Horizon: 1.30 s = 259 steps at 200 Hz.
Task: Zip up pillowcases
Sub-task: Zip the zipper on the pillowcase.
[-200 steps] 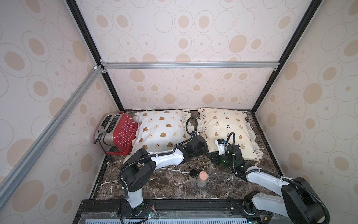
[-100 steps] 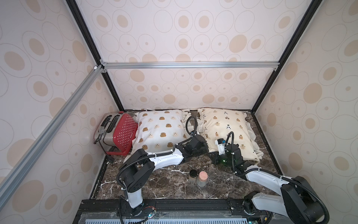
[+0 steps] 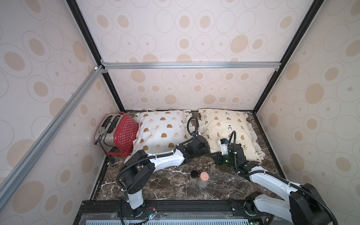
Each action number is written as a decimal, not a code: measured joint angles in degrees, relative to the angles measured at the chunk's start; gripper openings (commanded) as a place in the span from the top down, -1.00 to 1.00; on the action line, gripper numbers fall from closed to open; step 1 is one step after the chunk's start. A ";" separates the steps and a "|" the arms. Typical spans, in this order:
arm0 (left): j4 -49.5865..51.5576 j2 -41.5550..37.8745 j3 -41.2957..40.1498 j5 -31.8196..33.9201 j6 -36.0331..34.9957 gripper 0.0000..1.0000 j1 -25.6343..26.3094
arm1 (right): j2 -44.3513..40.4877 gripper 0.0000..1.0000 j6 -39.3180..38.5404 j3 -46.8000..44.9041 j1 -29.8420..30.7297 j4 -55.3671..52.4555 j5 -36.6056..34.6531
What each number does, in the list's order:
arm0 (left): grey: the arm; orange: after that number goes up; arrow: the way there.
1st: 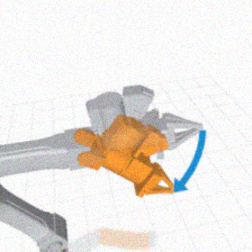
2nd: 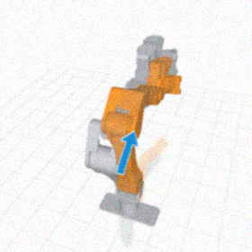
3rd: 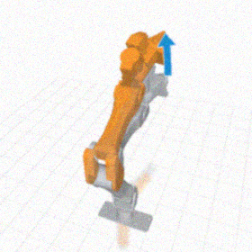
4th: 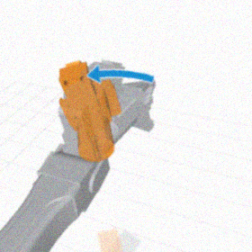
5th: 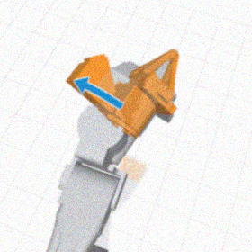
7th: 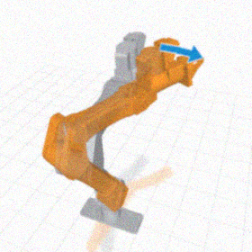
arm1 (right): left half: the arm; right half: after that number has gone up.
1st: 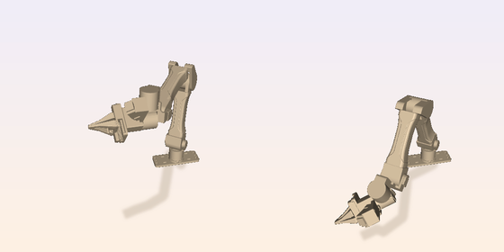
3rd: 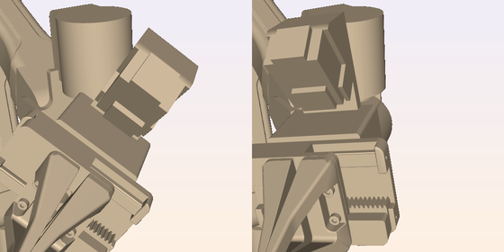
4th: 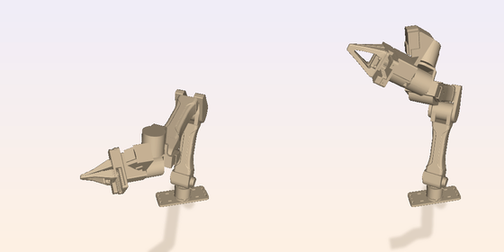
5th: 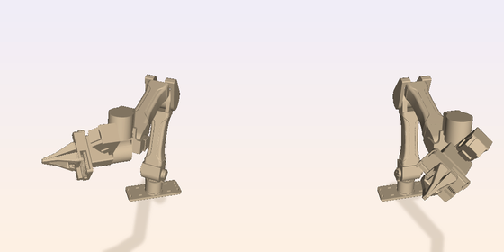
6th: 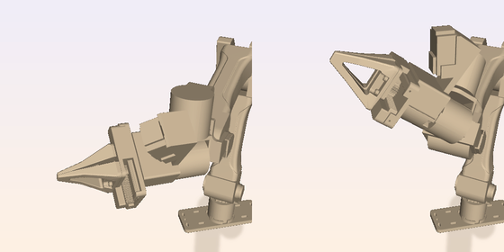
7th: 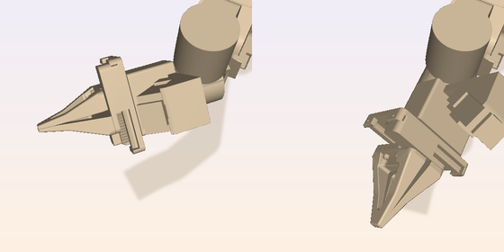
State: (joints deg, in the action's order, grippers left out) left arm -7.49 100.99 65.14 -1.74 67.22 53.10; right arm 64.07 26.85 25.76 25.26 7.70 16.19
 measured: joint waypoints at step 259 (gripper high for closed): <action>0.74 -4.79 -3.98 2.12 0.04 1.00 -2.01 | -7.34 1.00 3.78 -0.92 -7.34 -16.90 -5.90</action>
State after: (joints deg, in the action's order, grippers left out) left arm -6.74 96.20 61.17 0.38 67.26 51.09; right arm 56.73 30.63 24.84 17.91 -9.19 10.28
